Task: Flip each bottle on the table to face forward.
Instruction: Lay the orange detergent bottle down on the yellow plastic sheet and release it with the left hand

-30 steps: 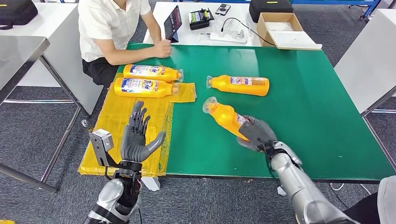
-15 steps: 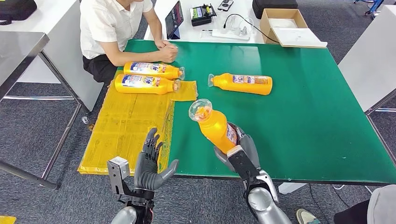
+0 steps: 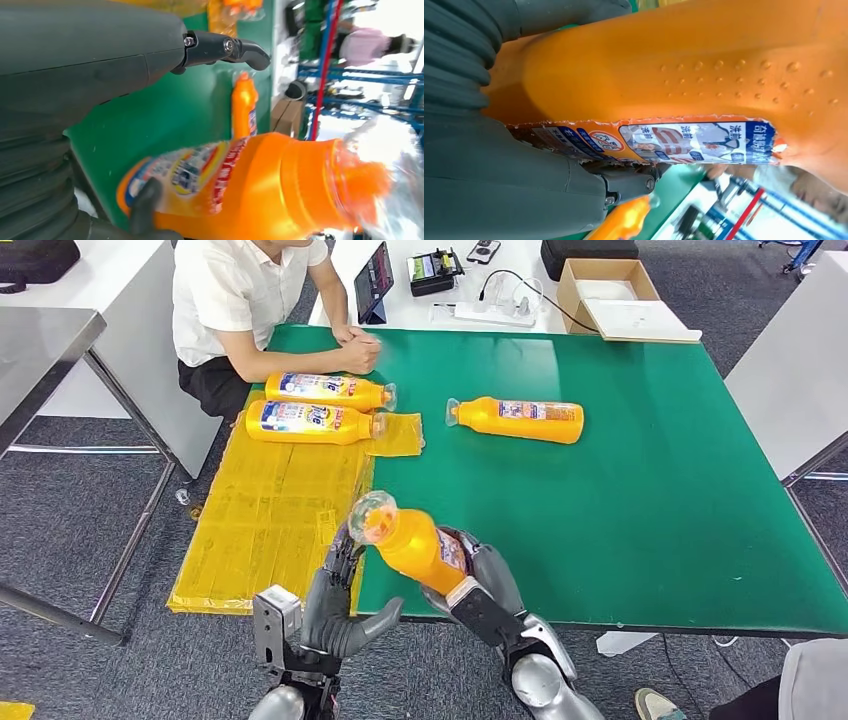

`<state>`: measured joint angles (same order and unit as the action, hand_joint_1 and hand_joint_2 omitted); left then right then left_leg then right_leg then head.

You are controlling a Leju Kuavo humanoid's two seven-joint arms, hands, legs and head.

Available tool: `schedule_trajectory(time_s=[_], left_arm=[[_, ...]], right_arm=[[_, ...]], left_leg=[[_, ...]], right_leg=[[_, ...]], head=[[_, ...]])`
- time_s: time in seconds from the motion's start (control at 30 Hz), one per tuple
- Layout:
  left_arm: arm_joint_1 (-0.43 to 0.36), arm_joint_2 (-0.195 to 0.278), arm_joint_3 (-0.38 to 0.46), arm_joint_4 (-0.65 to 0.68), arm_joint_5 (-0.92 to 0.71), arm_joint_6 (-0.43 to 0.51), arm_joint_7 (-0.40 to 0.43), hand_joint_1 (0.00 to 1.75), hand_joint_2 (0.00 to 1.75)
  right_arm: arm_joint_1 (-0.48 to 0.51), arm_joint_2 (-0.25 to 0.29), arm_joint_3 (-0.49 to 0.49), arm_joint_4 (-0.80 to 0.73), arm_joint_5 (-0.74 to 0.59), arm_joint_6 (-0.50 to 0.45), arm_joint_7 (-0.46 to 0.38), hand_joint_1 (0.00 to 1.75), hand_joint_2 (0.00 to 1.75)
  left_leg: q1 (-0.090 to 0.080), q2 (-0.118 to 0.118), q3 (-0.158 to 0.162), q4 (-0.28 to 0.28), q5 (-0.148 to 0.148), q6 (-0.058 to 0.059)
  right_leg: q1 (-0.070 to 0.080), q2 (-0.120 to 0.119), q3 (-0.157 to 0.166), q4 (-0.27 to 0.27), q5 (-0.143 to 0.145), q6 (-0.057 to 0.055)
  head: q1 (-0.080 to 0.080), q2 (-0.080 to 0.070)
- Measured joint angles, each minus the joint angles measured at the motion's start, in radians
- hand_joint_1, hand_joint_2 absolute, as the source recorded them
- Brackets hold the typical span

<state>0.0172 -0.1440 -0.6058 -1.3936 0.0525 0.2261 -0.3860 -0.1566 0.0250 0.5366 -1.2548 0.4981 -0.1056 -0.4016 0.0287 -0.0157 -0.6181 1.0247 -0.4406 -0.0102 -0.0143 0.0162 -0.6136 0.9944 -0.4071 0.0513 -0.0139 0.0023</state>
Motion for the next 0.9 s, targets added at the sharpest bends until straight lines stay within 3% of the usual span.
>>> schedule_trajectory(time_s=[0.33, 0.7, 0.73, 0.77, 0.83, 0.87, 0.9], left_arm=[[-0.017, -0.017, 0.001, 0.034, 0.047, -0.022, 0.012, 0.00, 1.75], [-0.017, -0.037, 0.021, 0.058, 0.273, -0.089, 0.072, 0.05, 1.75], [-0.017, -0.037, 0.022, 0.059, 0.286, -0.097, 0.075, 0.16, 1.75], [-0.017, -0.037, 0.023, 0.060, 0.296, -0.104, 0.077, 0.42, 1.75], [-0.017, -0.037, 0.024, 0.062, 0.307, -0.112, 0.081, 1.25, 1.75], [-0.017, -0.037, 0.024, 0.062, 0.311, -0.115, 0.081, 1.57, 1.75], [-0.017, -0.037, 0.024, 0.063, 0.317, -0.120, 0.082, 1.73, 1.75]], right_arm=[[-0.028, -0.001, 0.082, 0.049, 0.034, 0.017, 0.020, 1.75, 1.75], [-0.067, -0.017, 0.167, 0.109, 0.078, -0.012, 0.045, 1.75, 1.75], [-0.072, -0.019, 0.172, 0.112, 0.077, -0.011, 0.047, 1.75, 1.75], [-0.076, -0.021, 0.176, 0.114, 0.075, -0.010, 0.049, 1.75, 1.75], [-0.082, -0.023, 0.182, 0.119, 0.073, -0.008, 0.051, 1.75, 1.75], [-0.085, -0.024, 0.185, 0.121, 0.071, -0.007, 0.051, 1.75, 1.75], [-0.087, -0.025, 0.187, 0.123, 0.069, -0.005, 0.052, 1.75, 1.75]], left_leg=[[0.000, 0.000, 0.000, 0.000, 0.000, 0.000], [0.000, 0.000, 0.000, 0.000, 0.000, 0.000], [0.000, 0.000, 0.000, 0.000, 0.000, 0.000], [0.000, 0.000, 0.000, 0.000, 0.000, 0.000], [0.000, 0.000, 0.000, 0.000, 0.000, 0.000], [0.000, 0.000, 0.000, 0.000, 0.000, 0.000], [0.000, 0.000, 0.000, 0.000, 0.000, 0.000]], right_leg=[[0.000, 0.000, 0.000, 0.000, 0.000, 0.000], [0.000, 0.000, 0.000, 0.000, 0.000, 0.000], [0.000, 0.000, 0.000, 0.000, 0.000, 0.000], [0.000, 0.000, 0.000, 0.000, 0.000, 0.000], [0.000, 0.000, 0.000, 0.000, 0.000, 0.000], [0.000, 0.000, 0.000, 0.000, 0.000, 0.000], [0.000, 0.000, 0.000, 0.000, 0.000, 0.000]], head=[[0.000, 0.000], [0.000, 0.000], [0.000, 0.000], [0.000, 0.000], [0.000, 0.000], [0.000, 0.000], [0.000, 0.000]])
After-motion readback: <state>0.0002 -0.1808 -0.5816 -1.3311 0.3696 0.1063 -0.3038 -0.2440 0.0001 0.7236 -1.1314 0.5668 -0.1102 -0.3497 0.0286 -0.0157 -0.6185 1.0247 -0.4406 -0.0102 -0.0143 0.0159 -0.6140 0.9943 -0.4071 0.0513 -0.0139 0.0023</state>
